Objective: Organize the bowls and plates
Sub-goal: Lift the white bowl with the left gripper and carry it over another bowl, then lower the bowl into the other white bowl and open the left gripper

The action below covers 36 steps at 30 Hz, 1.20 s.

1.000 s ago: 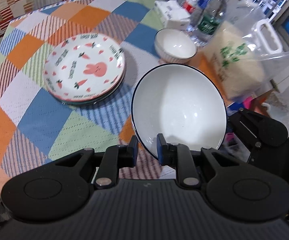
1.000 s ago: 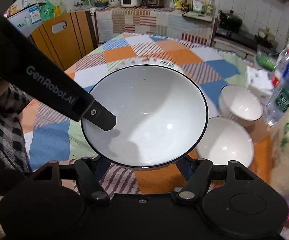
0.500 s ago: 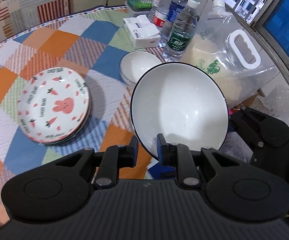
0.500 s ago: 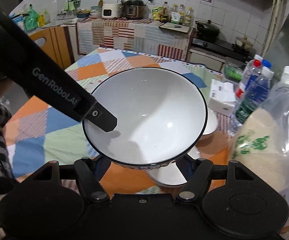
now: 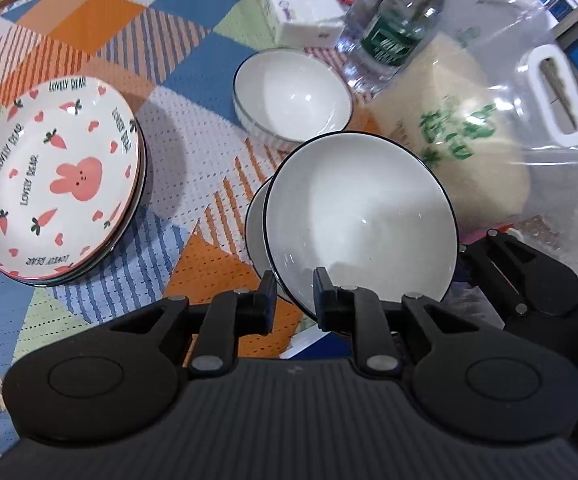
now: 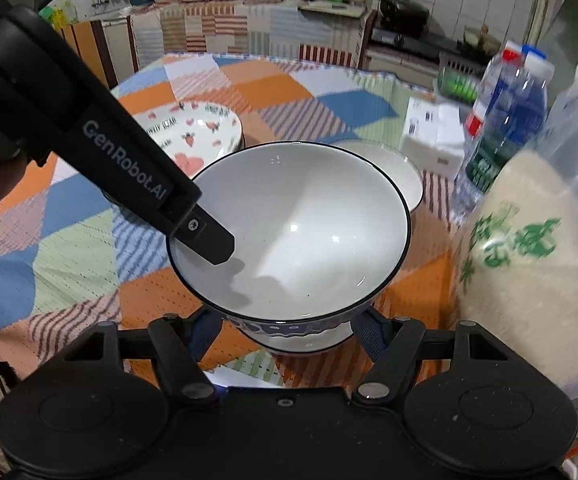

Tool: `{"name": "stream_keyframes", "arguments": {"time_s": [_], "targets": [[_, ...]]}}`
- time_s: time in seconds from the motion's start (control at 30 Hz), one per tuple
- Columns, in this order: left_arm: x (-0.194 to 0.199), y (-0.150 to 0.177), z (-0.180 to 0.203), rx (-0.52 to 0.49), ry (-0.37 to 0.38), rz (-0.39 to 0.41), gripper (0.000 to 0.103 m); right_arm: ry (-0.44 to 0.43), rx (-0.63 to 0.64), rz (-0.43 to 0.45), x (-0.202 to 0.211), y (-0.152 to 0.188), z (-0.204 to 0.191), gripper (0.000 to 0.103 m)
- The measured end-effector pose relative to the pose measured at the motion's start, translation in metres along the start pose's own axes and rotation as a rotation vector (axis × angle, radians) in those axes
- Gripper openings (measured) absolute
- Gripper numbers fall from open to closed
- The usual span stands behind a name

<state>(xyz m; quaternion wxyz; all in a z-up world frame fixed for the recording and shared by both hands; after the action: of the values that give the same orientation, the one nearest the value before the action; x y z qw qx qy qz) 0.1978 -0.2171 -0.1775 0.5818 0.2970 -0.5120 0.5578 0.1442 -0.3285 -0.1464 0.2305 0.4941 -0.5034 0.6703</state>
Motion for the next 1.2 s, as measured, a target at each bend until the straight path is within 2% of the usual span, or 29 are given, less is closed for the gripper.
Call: {"name": "stream_keyframes", "arguments": {"time_s": [0.27,0.47,0.57,0.67,0.8,1.03,1.2], "targets": [[-0.025,-0.004,-0.013,0.024,0.009,-0.031,0.018,-0.018,-0.03,-0.043,-0.024,0.006,0.003,0.076],[-0.033,-0.007,-0.019,0.017,-0.012,-0.037,0.019,0.012,0.004,-0.038,-0.028,0.005,-0.001,0.077],[-0.03,-0.007,-0.021,0.03,0.013,-0.019,0.025,0.03,-0.002,-0.043,-0.028,0.004,0.001,0.077],[-0.016,-0.004,-0.012,-0.037,0.014,0.009,0.032,0.05,-0.019,-0.048,-0.019,0.009,0.002,0.079],[0.011,0.001,-0.004,-0.083,0.001,0.069,0.038,0.001,-0.088,0.012,0.009,0.012,0.004,0.079],[0.052,0.014,0.009,-0.142,-0.023,0.115,0.041,-0.028,-0.067,0.106,0.05,0.001,-0.012,0.079],[0.074,0.021,0.008,-0.14,-0.047,0.146,0.041,-0.033,-0.033,0.145,0.067,-0.007,-0.021,0.079]]}}
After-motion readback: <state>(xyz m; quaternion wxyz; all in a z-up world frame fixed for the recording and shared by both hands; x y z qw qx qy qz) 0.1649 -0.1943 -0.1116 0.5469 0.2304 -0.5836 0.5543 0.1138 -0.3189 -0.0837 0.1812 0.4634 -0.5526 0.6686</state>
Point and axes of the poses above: each gripper's, at about its wrist camera, not at the fingertips, and x roughly against the way its jaws point, z to its right, y to its underside, the point moved 4 cm from there along -x, roughly the way its jaws point, and after that the axes turned 7 degrees about -z, right-handed, at the moved point
